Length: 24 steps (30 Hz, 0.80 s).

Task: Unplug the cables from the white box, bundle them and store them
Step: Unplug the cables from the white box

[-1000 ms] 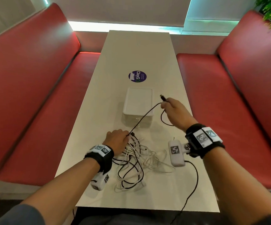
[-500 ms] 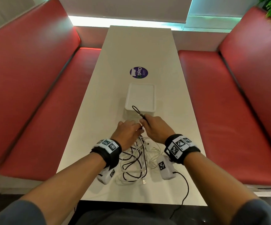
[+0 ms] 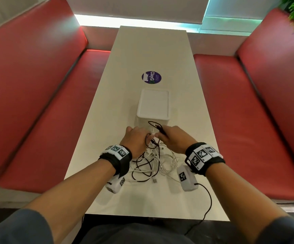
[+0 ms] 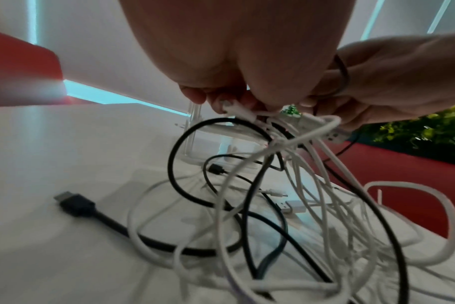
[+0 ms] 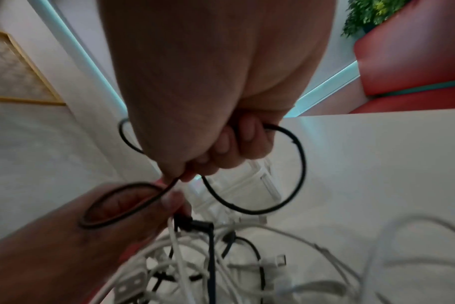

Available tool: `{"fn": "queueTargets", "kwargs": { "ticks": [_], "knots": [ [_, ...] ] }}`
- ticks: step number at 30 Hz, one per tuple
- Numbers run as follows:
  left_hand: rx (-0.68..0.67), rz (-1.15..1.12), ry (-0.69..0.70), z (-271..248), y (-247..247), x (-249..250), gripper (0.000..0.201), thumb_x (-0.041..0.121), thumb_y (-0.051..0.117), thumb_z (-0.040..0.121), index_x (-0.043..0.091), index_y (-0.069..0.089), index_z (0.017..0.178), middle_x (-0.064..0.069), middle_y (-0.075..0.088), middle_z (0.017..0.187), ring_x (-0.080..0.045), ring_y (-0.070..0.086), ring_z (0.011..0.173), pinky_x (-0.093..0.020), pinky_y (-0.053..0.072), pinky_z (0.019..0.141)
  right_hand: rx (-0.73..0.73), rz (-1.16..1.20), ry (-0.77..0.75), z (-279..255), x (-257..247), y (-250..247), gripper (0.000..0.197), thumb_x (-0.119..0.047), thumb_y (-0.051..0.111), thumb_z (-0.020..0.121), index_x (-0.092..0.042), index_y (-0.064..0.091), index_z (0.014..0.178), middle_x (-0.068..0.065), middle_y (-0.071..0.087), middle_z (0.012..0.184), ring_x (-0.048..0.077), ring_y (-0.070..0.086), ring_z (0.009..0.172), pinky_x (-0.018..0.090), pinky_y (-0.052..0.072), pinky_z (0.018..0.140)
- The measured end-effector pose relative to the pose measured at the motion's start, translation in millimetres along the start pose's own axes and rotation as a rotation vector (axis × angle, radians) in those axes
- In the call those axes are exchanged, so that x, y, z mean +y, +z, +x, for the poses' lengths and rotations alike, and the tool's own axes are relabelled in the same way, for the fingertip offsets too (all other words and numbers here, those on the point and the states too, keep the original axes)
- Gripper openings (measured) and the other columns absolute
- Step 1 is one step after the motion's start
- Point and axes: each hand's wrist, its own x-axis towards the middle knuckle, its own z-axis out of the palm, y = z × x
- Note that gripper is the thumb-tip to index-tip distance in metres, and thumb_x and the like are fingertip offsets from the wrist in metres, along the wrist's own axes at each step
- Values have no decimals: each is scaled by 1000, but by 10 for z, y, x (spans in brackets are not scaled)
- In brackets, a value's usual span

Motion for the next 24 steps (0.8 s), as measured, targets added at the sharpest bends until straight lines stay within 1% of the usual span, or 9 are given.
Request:
{"fn": "queueTargets", "kwargs": {
  "ticks": [4, 8, 11, 13, 16, 19, 20, 22, 24],
  "knots": [
    [-28, -16, 89, -6, -81, 20, 32, 30, 22, 88, 29, 54, 82, 11, 58, 82, -17, 55, 86, -39, 33, 83, 23, -22, -93, 41, -88, 43, 30, -42, 47, 102, -16, 57, 113, -1, 62, 87, 20, 54, 74, 33, 40, 66],
    [-89, 49, 174, -29, -68, -27, 19, 18, 40, 93, 33, 52, 91, 11, 57, 99, -15, 49, 94, -38, 31, 85, -84, -193, -210, 84, -107, -29, 27, -43, 53, 99, -17, 50, 107, 4, 65, 98, 26, 60, 82, 36, 45, 66],
    [-130, 123, 208, -27, -96, 10, 19, 24, 39, 100, 30, 56, 103, 10, 54, 96, -17, 46, 93, -40, 33, 89, -114, -246, -235, 105, -103, -38, 22, -42, 51, 100, -20, 46, 101, 5, 64, 96, 27, 60, 79, 38, 48, 64],
    [-112, 87, 200, 3, -126, 38, 19, 28, 38, 100, 32, 57, 97, 14, 47, 89, -14, 43, 89, -39, 32, 87, -89, -234, -265, 100, -94, -30, 17, -38, 45, 103, -21, 47, 102, 4, 65, 97, 27, 62, 79, 43, 52, 67],
    [-104, 53, 99, 19, -103, -31, 16, 39, 43, 97, 32, 56, 90, 16, 41, 77, -13, 42, 86, -36, 28, 85, 47, -113, -251, 90, -130, -149, 13, -30, 42, 105, -19, 47, 100, 4, 65, 91, 26, 61, 77, 41, 51, 67],
    [-237, 171, 1, -57, 27, -173, 33, 41, 33, 102, 25, 57, 86, 9, 45, 81, -20, 45, 91, -42, 29, 90, 355, 156, -107, 64, -181, -504, 15, -28, 43, 106, -17, 46, 96, 1, 59, 74, 16, 53, 61, 30, 41, 56],
    [-247, 159, -29, -82, 70, -205, 37, 40, 29, 103, 22, 58, 88, 6, 46, 84, -22, 47, 94, -42, 29, 89, 395, 201, -74, 47, -190, -599, 16, -28, 44, 106, -17, 46, 95, -2, 57, 71, 11, 51, 59, 27, 38, 54],
    [-222, 110, -63, -99, 122, -236, 40, 39, 26, 105, 21, 56, 87, 4, 48, 86, -24, 49, 95, -41, 29, 89, 312, 135, -65, 25, -199, -644, 18, -30, 43, 106, -15, 47, 96, -1, 57, 71, 12, 51, 59, 28, 38, 53],
    [-183, 65, -72, -90, 126, -215, 40, 40, 25, 105, 20, 54, 85, 4, 51, 85, -24, 50, 92, -41, 31, 92, 100, 13, -37, 36, -184, -532, 24, -33, 41, 106, -12, 51, 101, 5, 62, 78, 21, 57, 64, 34, 43, 58]
  ]
}}
